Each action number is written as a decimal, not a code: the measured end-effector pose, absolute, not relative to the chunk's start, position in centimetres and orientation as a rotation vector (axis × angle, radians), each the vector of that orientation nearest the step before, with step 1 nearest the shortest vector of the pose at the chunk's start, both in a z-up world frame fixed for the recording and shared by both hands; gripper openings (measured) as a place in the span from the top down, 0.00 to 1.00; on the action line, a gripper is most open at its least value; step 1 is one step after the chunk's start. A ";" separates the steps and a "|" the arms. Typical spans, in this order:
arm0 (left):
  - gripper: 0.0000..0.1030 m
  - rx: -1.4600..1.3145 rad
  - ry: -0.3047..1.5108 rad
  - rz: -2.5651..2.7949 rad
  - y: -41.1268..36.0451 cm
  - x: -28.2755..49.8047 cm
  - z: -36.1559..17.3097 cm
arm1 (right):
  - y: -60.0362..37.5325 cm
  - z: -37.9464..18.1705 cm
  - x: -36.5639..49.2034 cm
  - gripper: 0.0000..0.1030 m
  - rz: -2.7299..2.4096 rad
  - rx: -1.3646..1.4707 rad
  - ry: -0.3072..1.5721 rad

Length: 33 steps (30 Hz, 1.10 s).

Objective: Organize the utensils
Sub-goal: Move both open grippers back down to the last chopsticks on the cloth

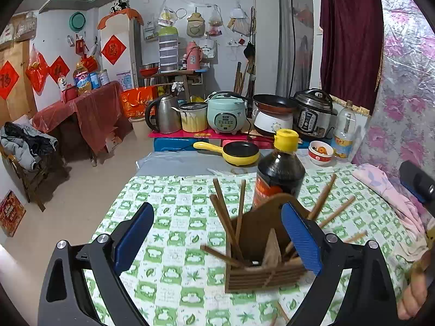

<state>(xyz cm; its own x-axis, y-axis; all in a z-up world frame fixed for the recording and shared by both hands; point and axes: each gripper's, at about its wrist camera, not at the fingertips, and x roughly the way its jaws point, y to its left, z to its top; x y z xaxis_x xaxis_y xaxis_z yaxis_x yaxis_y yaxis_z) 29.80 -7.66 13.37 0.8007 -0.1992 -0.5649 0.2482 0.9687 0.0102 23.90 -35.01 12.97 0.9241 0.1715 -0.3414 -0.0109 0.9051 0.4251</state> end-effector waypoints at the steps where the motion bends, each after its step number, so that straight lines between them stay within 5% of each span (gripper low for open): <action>1: 0.08 0.088 0.599 -0.239 -7.6 29.4 13.3 | -35.3 13.0 23.3 0.13 0.097 0.443 0.380; 7: 0.06 0.081 0.669 -0.218 -5.0 25.7 7.8 | -35.1 11.5 20.4 0.10 0.085 0.421 0.443; 14: 0.06 0.133 0.851 -0.195 -2.0 21.5 0.0 | -32.6 1.6 15.9 0.08 0.014 0.261 0.670; 33: 0.06 0.263 0.960 -0.355 -3.9 14.9 -5.3 | -29.5 -4.7 12.3 0.08 0.051 0.093 0.882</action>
<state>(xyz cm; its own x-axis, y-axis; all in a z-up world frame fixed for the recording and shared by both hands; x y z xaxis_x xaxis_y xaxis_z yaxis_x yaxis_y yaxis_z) 14.88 -3.89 -5.29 0.5234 -0.1773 -0.8334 0.4073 0.9112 0.0620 12.34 -29.54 -4.72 0.6348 0.0828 -0.7682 -0.0059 0.9947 0.1023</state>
